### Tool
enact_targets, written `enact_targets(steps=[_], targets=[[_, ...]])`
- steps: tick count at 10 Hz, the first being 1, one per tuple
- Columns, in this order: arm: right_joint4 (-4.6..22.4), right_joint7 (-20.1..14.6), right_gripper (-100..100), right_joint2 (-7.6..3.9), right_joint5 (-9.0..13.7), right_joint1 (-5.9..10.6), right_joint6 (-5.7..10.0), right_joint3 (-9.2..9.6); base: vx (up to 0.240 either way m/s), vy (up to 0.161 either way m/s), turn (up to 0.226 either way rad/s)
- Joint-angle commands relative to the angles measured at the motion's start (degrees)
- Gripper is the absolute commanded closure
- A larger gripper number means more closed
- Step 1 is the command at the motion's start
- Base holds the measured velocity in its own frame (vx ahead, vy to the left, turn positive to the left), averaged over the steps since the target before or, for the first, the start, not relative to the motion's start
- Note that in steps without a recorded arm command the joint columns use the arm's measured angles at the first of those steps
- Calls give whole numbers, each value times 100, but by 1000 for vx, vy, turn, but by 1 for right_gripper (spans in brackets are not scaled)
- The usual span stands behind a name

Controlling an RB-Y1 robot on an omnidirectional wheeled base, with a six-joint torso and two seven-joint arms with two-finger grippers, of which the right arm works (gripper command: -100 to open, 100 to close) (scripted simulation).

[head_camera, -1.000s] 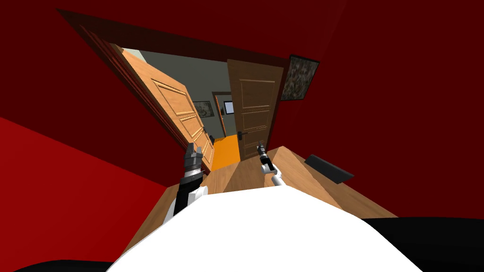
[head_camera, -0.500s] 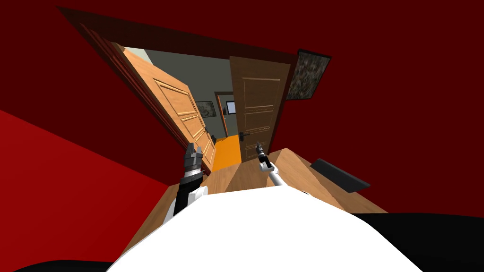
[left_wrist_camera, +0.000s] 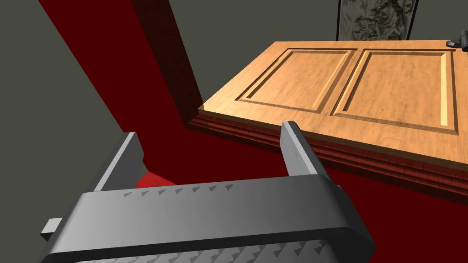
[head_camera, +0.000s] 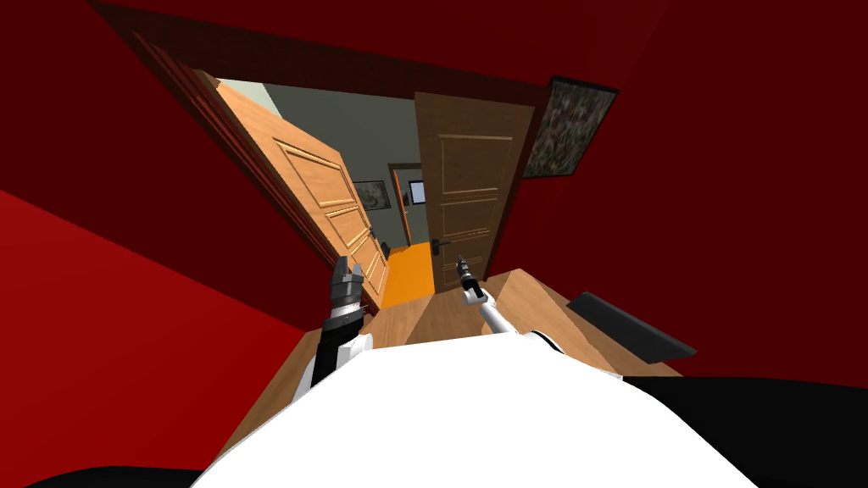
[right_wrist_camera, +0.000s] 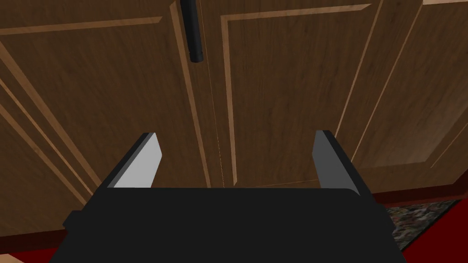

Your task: Push the door open

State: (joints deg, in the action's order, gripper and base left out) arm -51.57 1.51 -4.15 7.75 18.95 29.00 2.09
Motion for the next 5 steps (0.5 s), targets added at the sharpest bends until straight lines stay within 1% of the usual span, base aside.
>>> enact_targets(steps=[1,4,5], targets=[[241,7,-100,14,7,157,-33,-6,102,-13,75],[669,10,-100,41,20,434,-51,-18,101,-18,56],[669,10,-100,41,20,434,-51,-18,58,-15,21]])
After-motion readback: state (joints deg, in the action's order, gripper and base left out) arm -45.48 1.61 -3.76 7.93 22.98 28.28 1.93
